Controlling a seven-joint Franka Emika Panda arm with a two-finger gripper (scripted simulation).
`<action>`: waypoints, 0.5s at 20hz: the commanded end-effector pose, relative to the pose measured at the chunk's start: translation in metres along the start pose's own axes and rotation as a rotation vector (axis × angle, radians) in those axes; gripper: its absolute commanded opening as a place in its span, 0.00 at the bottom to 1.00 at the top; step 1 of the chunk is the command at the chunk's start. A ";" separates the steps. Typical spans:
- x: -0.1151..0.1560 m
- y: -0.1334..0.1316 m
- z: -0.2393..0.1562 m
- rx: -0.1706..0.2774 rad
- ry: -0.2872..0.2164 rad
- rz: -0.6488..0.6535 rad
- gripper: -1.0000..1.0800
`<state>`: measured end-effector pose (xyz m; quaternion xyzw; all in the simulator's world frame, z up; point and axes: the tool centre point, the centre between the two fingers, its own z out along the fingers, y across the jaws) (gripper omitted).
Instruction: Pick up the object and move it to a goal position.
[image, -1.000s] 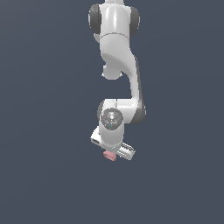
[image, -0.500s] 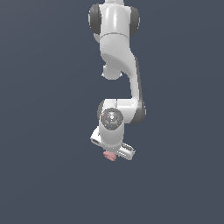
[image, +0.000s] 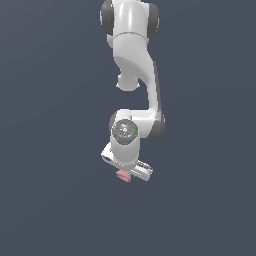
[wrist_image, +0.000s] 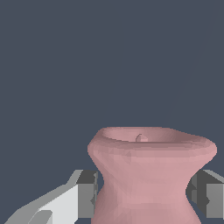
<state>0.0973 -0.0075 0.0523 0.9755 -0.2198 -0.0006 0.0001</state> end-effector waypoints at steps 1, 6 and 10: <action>-0.001 0.006 -0.009 0.000 0.001 0.001 0.00; -0.004 0.026 -0.035 0.001 0.001 0.001 0.00; -0.008 0.050 -0.066 0.001 0.001 0.001 0.00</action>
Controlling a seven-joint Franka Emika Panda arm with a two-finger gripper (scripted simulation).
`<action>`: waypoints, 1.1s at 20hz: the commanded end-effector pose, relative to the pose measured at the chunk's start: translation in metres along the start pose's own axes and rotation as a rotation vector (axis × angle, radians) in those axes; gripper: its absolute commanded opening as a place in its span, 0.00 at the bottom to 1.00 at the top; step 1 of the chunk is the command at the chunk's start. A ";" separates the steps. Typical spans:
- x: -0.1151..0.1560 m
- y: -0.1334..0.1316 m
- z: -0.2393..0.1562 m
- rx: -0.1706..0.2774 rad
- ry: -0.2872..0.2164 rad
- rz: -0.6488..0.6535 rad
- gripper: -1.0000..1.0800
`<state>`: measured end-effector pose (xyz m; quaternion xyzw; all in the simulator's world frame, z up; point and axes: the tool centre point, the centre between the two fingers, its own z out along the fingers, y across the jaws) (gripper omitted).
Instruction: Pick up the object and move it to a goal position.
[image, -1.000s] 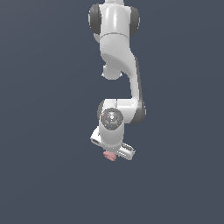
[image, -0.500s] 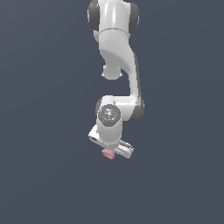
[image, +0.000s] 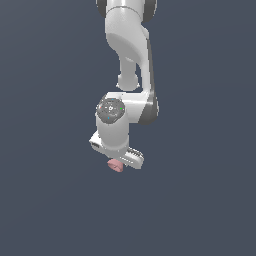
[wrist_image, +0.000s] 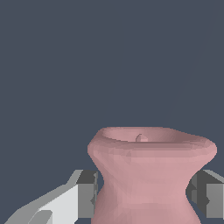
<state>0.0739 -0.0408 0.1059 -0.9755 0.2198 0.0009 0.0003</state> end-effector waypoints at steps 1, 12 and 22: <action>-0.002 0.016 -0.022 0.001 0.001 0.001 0.00; -0.014 0.094 -0.127 0.002 0.001 0.001 0.00; -0.018 0.143 -0.197 0.001 0.001 0.001 0.00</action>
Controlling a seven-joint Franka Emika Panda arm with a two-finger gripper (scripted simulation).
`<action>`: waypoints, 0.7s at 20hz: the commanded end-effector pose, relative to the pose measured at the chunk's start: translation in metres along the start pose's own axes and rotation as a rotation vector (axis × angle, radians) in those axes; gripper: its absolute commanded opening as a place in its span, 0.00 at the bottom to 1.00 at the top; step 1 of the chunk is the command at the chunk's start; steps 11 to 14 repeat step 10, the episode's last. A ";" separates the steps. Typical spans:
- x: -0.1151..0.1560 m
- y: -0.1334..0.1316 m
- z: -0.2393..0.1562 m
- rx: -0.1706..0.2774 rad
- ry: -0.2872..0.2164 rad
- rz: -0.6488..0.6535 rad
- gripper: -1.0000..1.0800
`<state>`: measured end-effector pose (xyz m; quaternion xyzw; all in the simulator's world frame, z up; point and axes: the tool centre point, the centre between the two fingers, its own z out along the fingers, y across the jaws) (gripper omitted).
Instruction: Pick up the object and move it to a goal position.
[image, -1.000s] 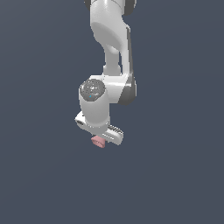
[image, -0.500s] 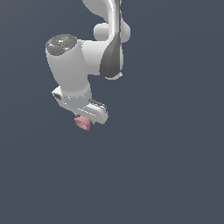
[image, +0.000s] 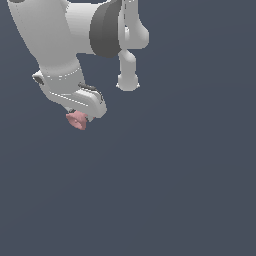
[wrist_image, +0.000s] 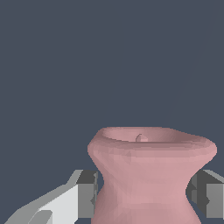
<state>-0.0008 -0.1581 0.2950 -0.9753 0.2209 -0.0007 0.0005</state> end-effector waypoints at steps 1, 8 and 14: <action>-0.001 0.008 -0.011 -0.001 -0.001 -0.001 0.00; 0.000 0.013 -0.018 -0.001 -0.001 -0.001 0.00; 0.001 0.012 -0.017 -0.001 -0.001 -0.001 0.00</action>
